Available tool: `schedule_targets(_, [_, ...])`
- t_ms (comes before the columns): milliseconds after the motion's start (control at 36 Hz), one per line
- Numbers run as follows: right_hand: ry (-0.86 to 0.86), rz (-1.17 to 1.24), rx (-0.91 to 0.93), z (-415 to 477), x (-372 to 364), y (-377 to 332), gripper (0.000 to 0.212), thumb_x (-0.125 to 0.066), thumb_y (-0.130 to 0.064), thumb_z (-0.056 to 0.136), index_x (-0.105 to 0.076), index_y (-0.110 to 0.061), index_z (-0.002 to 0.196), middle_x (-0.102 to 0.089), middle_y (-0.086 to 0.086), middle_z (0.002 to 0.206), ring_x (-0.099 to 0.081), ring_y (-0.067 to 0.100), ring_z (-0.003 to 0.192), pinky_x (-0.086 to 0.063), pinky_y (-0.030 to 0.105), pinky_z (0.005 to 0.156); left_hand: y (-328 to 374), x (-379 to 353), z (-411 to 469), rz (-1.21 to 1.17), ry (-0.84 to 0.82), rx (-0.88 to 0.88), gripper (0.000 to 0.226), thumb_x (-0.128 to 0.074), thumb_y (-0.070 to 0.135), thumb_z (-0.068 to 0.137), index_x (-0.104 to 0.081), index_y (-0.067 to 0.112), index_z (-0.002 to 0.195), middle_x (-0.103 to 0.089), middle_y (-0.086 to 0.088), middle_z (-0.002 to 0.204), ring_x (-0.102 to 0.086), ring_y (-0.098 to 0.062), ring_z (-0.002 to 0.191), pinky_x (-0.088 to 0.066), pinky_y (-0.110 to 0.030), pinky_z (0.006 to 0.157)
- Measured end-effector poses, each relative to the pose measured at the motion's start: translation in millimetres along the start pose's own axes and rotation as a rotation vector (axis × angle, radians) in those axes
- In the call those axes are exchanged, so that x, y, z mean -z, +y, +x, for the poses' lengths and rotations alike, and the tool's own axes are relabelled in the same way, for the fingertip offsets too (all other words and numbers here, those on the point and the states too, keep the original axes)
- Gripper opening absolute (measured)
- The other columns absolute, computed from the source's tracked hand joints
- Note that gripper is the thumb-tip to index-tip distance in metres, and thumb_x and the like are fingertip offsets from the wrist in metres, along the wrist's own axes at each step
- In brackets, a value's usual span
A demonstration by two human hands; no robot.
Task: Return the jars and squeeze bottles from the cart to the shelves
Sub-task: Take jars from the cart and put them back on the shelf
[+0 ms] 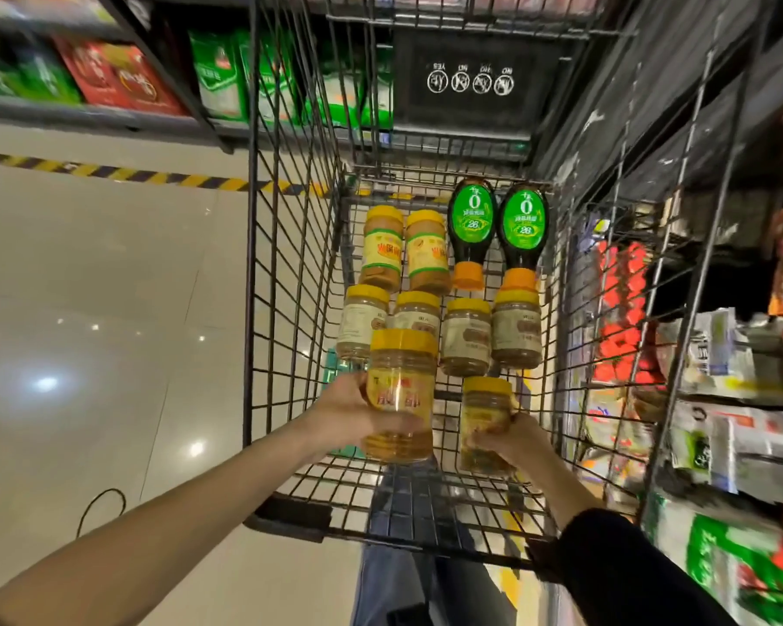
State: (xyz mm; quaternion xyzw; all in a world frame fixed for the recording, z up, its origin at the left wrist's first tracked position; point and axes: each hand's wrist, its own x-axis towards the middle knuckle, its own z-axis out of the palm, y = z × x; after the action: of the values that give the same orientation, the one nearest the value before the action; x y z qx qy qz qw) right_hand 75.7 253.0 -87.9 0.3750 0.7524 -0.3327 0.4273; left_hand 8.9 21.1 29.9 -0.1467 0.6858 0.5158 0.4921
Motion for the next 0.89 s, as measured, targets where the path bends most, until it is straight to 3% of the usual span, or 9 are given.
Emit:
schedule_targets(83, [0.01,0.063,0.062,-13,5,-5,0.057,-0.087,-0.037,0.054,-0.064,-0.011,0.099,-0.068,0.008,0.099,-0.063,0.022,0.091,-0.053,0.036,0.085,4,-4,-10,0.005,0.035,0.005,0.063,-0.086,0.025,0.052,-0.06,0.021,0.109,-0.071,0.004,0.102,-0.067,-0.007,0.094,-0.051,-0.02,0.071])
schedule_targets(194, [-0.032,0.135,0.215,-44,21,-13,0.039,-0.087,-0.028,0.058,-0.052,-0.022,0.074,-0.062,-0.004,0.084,-0.058,0.014,0.088,-0.048,0.026,0.083,10,-9,-27,0.068,0.11,-0.03,0.059,-0.088,0.028,0.054,-0.063,0.021,0.108,-0.072,0.002,0.101,-0.066,-0.012,0.096,-0.05,-0.025,0.077])
schedule_targets(278, [-0.071,0.149,0.335,-72,37,-19,0.038,-0.089,-0.037,0.05,-0.064,-0.033,0.078,-0.069,-0.017,0.079,-0.064,0.006,0.082,-0.049,0.018,0.075,16,-13,-48,0.063,0.131,-0.097,0.058,-0.09,0.028,0.051,-0.064,0.026,0.103,-0.074,0.001,0.096,-0.07,-0.015,0.092,-0.056,-0.03,0.079])
schedule_targets(389, [-0.058,0.221,0.464,-109,62,-22,0.081,-0.088,-0.057,0.024,-0.07,-0.024,0.096,-0.074,-0.009,0.091,-0.068,0.008,0.088,-0.054,0.033,0.088,31,-20,-85,0.095,0.206,-0.179,0.066,-0.091,0.038,0.041,-0.064,0.027,0.1,-0.075,0.003,0.093,-0.071,-0.013,0.087,-0.057,-0.035,0.082])
schedule_targets(500, [-0.012,0.284,0.576,-171,97,-26,0.057,-0.091,-0.033,0.039,-0.067,-0.024,0.09,-0.073,-0.005,0.093,-0.068,0.009,0.088,-0.054,0.036,0.088,54,-28,-124,0.126,0.251,-0.266,0.078,-0.088,0.045,0.034,-0.065,0.019,0.104,-0.074,-0.002,0.097,-0.07,-0.018,0.09,-0.057,-0.042,0.084])
schedule_targets(611, [0.099,0.319,0.719,-223,133,-33,0.049,-0.091,-0.016,0.051,-0.054,-0.026,0.082,-0.065,-0.014,0.082,-0.062,0.0,0.077,-0.049,0.008,0.067,82,-38,-157,0.199,0.306,-0.37,0.071,-0.091,0.037,0.042,-0.062,0.018,0.104,-0.073,-0.001,0.096,-0.07,-0.014,0.088,-0.056,-0.038,0.085])
schedule_targets(722, [0.268,0.378,0.829,-273,172,-29,0.092,-0.089,-0.053,0.015,-0.064,-0.021,0.097,-0.072,-0.006,0.096,-0.067,0.011,0.091,-0.054,0.03,0.085,122,-52,-191,0.289,0.364,-0.55,0.052,-0.09,0.03,0.049,-0.058,0.025,0.089,-0.069,0.008,0.086,-0.066,-0.004,0.079,-0.056,-0.028,0.08])
schedule_targets(806, [0.42,0.432,0.878,-318,200,-20,0.064,-0.089,-0.04,0.028,-0.062,-0.031,0.084,-0.071,-0.009,0.089,-0.067,0.01,0.086,-0.054,0.032,0.082,160,-64,-217,0.353,0.351,-0.69,0.047,-0.09,0.026,0.054,-0.056,0.03,0.086,-0.066,0.013,0.084,-0.062,0.001,0.076,-0.053,-0.016,0.067])
schedule_targets(889, [0.554,0.498,0.94,-357,219,-4,0.053,-0.091,-0.017,0.043,-0.06,-0.032,0.083,-0.071,-0.009,0.087,-0.067,0.001,0.077,-0.054,0.027,0.078,191,-77,-239,0.396,0.304,-0.804,0.066,-0.087,0.049,0.035,-0.059,0.029,0.091,-0.07,0.006,0.091,-0.067,-0.009,0.083,-0.056,-0.029,0.073])
